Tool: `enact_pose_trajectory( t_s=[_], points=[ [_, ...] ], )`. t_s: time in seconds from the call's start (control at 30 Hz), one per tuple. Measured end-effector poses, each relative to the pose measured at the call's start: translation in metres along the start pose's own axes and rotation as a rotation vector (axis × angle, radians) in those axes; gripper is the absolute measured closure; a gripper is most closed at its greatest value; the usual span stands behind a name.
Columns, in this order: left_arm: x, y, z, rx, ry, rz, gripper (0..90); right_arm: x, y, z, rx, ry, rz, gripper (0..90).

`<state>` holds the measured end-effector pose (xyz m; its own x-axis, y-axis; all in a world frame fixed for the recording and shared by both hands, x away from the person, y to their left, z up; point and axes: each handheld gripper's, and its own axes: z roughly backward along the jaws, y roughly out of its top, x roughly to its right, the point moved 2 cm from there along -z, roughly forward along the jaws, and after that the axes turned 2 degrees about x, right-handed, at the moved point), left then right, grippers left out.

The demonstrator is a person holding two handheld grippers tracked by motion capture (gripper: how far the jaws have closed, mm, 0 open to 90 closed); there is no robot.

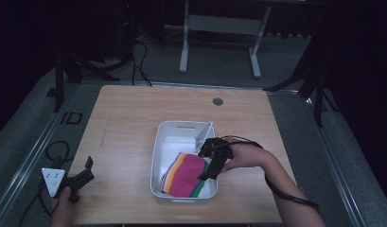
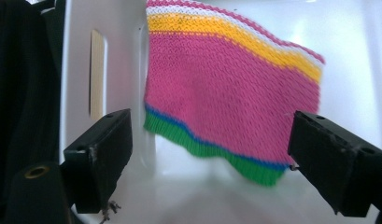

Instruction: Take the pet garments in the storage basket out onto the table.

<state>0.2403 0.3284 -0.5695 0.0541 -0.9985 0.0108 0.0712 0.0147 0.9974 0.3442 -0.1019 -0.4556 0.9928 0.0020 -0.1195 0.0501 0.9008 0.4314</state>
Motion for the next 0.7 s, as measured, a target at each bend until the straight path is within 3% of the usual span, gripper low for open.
enact_pose_trajectory(
  t_s=[0.13, 0.17, 0.43, 0.7],
  points=[
    [0.0, 0.0, 0.0, -0.002, -0.001, -0.006, 1.8, 0.0, 0.006, -0.012, -0.005, 0.003, 0.01, 14.0],
    [0.0, 0.0, 0.0, -0.001, -0.001, -0.005, 1.8, 0.003, 0.012, -0.023, -0.013, 0.013, 0.011, 13.9],
    [0.0, 0.0, 0.0, 0.0, -0.001, -0.001, 1.8, 0.007, 0.023, -0.055, -0.084, 0.038, 0.001, 14.3],
    [0.0, 0.0, 0.0, 0.0, 0.0, 0.002, 1.8, 0.011, 0.027, -0.075, -0.161, 0.006, -0.009, 14.4]
  ],
)
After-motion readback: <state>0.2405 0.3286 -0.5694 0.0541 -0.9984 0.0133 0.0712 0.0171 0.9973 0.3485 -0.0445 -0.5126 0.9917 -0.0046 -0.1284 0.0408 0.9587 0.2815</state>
